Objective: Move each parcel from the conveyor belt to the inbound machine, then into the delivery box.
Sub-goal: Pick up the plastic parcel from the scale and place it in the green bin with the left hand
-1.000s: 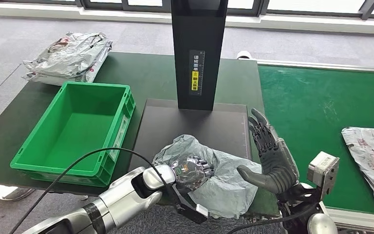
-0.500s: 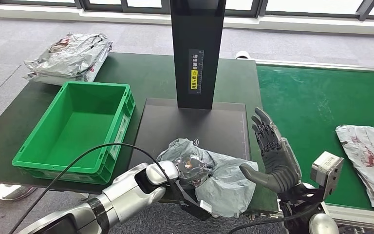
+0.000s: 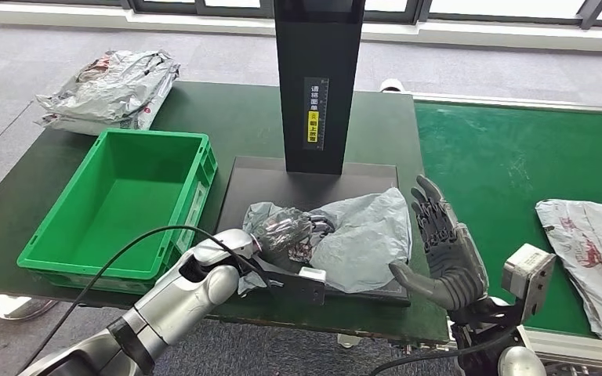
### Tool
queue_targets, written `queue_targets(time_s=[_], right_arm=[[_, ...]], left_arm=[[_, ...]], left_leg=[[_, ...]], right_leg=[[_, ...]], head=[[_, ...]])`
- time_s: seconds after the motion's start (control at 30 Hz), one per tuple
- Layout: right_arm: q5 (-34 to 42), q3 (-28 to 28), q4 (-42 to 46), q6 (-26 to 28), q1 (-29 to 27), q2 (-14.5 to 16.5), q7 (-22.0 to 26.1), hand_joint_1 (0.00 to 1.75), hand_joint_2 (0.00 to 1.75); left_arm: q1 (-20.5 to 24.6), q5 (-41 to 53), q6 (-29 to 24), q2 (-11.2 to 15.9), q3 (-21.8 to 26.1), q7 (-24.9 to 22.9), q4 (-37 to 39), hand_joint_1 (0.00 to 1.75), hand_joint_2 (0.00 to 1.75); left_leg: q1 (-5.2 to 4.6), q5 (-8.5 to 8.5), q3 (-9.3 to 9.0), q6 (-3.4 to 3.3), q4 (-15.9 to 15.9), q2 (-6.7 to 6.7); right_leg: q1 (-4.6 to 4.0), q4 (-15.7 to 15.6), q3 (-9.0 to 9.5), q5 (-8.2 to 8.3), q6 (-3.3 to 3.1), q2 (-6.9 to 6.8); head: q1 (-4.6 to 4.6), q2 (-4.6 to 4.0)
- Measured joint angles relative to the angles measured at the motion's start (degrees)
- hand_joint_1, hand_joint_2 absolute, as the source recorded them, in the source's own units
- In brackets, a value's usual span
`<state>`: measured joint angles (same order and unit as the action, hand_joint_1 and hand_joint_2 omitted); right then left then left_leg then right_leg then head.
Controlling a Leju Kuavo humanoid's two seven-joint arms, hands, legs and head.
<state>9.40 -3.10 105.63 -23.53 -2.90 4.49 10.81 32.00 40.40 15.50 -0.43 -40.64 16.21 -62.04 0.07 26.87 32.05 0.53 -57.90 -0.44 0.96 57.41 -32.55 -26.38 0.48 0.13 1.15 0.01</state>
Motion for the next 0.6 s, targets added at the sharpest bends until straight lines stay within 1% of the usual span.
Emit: queue_targets(time_s=[0.07,0.13,0.27,0.33,0.37,0.43,0.53,0.6], right_arm=[[-0.05,0.00,0.00,0.24,-0.08,-0.01,0.07,0.00,1.75],[-0.14,0.00,0.00,0.85,-0.29,-0.01,0.36,0.00,1.75],[-0.17,0.00,0.00,2.06,-1.06,-0.01,1.17,0.00,1.75],[-0.33,0.03,0.10,2.70,-1.45,-0.02,1.52,0.00,1.75],[-0.49,0.14,0.31,3.12,-1.76,-0.03,1.64,0.00,1.75],[-0.93,0.55,1.08,4.02,-2.68,-0.03,1.76,0.00,1.75],[-1.48,1.26,2.50,4.83,-4.18,-0.02,1.80,0.00,1.75],[-1.61,1.68,3.33,4.80,-5.19,-0.02,1.79,0.00,1.75]], left_arm=[[-0.46,-1.29,-0.29,0.16,0.74,0.02,-0.99,1.75,1.75],[-1.33,-4.72,-0.75,0.28,2.40,-0.10,-2.61,1.75,1.75],[-3.08,-12.57,-0.76,0.72,8.08,-1.98,-7.41,1.75,1.75],[-3.71,-13.88,-1.72,1.03,11.11,-3.24,-9.97,1.75,1.75],[-4.10,-13.31,-3.07,1.16,12.69,-4.06,-11.37,1.75,1.75],[-4.74,-9.76,-7.57,1.38,15.84,-6.37,-14.22,1.75,1.75],[-5.08,-0.62,-15.20,1.86,20.45,-11.06,-18.08,1.75,1.75],[-5.39,6.08,-18.90,2.38,23.84,-13.91,-20.63,1.75,1.75]], left_leg=[[0.00,0.00,0.02,0.00,0.00,0.00],[0.00,0.00,0.02,0.00,0.00,0.01],[0.00,0.00,0.04,0.00,0.00,0.01],[0.01,0.00,0.05,0.00,0.00,0.01],[0.02,0.00,0.06,0.01,0.00,0.01],[0.04,-0.01,0.08,0.01,0.00,0.01],[0.06,-0.01,0.12,0.01,0.00,0.01],[0.06,-0.01,0.15,0.01,0.00,0.02]], right_leg=[[0.00,0.00,-0.01,0.00,0.00,0.00],[0.00,0.00,-0.02,0.00,0.00,0.01],[-0.01,0.00,-0.06,0.00,0.00,0.01],[-0.02,0.01,-0.08,0.00,0.00,0.01],[-0.02,0.01,-0.09,0.00,0.00,0.01],[-0.04,0.02,-0.11,0.00,0.00,0.01],[-0.06,0.02,-0.13,0.00,-0.01,0.01],[-0.06,0.02,-0.14,0.00,-0.01,0.01]], head=[[0.00,-0.01],[0.00,-0.01],[-0.01,0.00],[-0.01,0.01],[-0.01,0.01],[-0.01,0.01],[-0.01,0.01],[-0.01,0.01]])
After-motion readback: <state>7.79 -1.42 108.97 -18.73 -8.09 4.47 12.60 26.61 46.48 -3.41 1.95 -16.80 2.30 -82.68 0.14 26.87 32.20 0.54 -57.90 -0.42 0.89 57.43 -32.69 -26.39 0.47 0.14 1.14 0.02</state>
